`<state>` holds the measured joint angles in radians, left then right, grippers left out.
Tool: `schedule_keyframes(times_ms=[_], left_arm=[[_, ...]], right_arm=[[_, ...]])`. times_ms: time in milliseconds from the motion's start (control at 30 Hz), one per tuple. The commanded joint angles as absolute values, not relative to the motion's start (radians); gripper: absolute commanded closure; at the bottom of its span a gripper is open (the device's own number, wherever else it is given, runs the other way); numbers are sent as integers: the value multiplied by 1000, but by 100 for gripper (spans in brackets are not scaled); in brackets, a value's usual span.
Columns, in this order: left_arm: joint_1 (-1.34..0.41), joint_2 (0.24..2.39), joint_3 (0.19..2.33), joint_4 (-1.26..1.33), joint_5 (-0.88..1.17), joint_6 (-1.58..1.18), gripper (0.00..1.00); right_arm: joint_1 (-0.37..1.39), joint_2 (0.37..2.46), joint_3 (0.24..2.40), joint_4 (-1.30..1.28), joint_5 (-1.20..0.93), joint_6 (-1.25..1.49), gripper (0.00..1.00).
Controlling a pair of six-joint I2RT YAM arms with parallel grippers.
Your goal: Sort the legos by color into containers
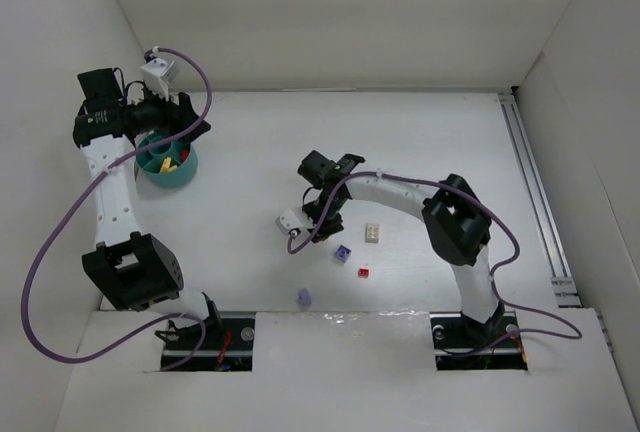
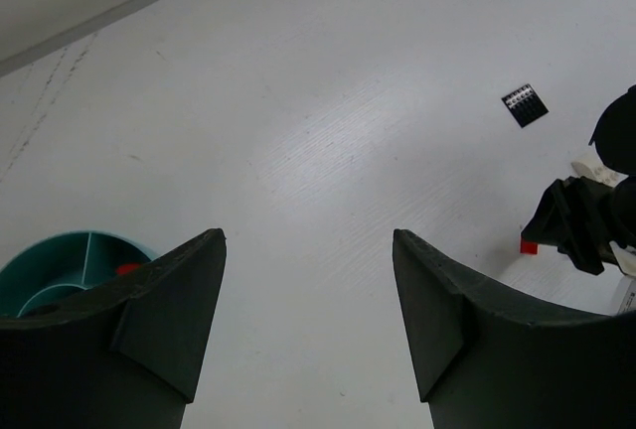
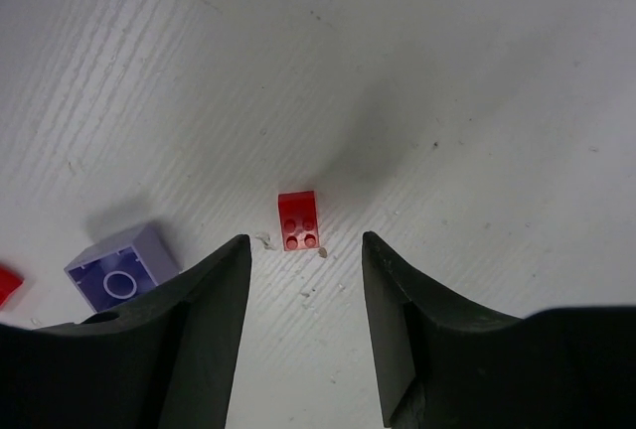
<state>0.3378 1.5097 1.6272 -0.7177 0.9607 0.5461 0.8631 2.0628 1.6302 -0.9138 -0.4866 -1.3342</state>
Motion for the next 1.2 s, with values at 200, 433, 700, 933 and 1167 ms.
schedule_keyframes(times_ms=[200,433,700,933,1167], left_arm=[[344,1500,1634,-726,980,561,35],[344,1520,1634,-726,980,571,35],[344,1529,1634,-726,980,580,35],[344,1529,1625,-726,980,589,35],[344,1529,1559,-726,989,611,37]], right_arm=[[884,2085,1654,-914,-466,-1327,46],[893,2131,1672,-914,-457,-1316,45],[893,2160,1672,-914,-446,-1307,48],[893,2169,1672,-914,-426,-1275,71],[882,2125,1672,-882,-437,-1174,88]])
